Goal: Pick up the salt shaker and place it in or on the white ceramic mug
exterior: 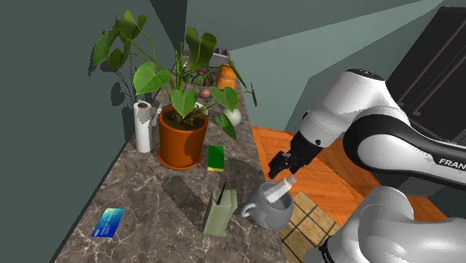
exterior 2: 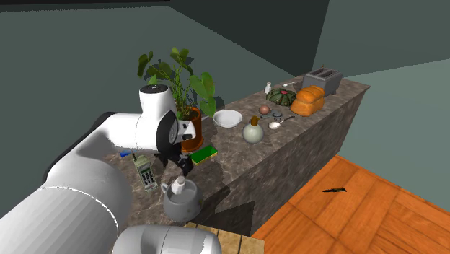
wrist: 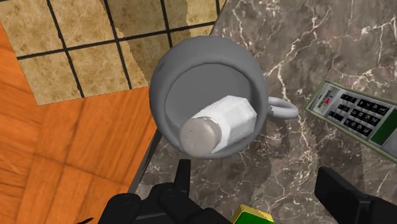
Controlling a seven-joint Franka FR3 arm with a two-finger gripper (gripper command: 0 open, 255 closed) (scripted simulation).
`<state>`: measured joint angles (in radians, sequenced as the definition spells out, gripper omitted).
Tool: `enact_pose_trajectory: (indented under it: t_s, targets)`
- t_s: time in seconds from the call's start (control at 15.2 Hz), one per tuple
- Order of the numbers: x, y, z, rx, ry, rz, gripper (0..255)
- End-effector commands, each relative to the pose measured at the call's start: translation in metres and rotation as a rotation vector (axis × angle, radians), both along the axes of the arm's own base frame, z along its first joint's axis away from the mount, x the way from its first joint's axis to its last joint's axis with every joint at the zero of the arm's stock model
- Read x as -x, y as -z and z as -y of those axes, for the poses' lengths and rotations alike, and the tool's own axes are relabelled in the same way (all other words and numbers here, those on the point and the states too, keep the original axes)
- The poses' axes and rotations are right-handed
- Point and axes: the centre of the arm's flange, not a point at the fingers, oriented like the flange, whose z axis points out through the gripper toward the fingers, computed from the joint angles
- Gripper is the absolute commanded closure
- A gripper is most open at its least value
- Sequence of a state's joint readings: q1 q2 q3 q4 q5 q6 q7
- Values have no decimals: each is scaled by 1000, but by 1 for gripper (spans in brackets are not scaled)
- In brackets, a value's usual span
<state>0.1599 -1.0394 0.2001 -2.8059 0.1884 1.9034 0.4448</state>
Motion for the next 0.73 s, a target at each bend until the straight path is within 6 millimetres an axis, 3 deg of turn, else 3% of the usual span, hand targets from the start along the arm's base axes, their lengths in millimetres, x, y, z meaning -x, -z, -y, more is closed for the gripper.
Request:
enact_pose_trajectory:
  t_s: [0.0,0.13,0.66]
  targets:
    - [3,-20,1,0,0,-1,0]
    - [6,-44,2,0,0,-1,0]
    - [6,-43,2,0,0,-1,0]
